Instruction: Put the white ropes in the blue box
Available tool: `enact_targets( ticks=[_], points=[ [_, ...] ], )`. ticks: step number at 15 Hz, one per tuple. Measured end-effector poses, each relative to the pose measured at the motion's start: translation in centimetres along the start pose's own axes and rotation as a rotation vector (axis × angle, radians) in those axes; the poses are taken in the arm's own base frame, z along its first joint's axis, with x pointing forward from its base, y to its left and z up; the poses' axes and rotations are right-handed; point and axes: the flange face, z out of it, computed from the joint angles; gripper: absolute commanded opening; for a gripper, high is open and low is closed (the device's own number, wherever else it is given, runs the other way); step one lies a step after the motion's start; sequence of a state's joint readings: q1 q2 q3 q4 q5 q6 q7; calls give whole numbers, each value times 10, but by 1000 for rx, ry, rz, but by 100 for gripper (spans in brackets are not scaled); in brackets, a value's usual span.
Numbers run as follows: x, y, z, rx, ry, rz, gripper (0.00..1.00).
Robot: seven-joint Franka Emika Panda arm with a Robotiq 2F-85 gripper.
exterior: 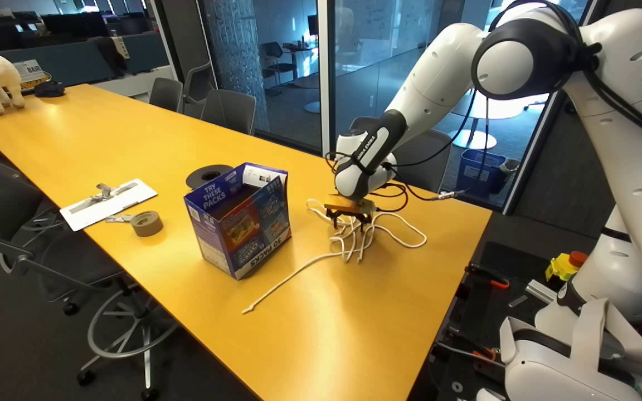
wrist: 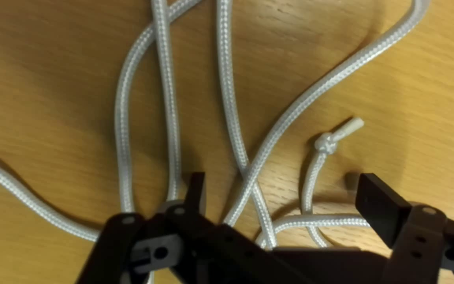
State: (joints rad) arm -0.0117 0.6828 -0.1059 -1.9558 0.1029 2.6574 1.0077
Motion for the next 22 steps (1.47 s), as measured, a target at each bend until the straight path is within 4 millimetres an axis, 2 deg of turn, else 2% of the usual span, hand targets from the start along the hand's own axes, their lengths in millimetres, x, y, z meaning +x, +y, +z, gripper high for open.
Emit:
enact_targets(
  ticks=[6,9,12,13,18,20,22],
  points=[
    [7,-1,-4,6,11,-6,20],
    [9,-3,-6,11,16,-10,2],
    [11,-2,-7,7,15,-12,0],
    [11,-2,-7,7,16,-12,3],
    [14,-4,-9,14,21,-11,3],
    [17,-12,-21,37,37,-14,3],
    [19,-24,-45,75,62,-21,2]
  ],
)
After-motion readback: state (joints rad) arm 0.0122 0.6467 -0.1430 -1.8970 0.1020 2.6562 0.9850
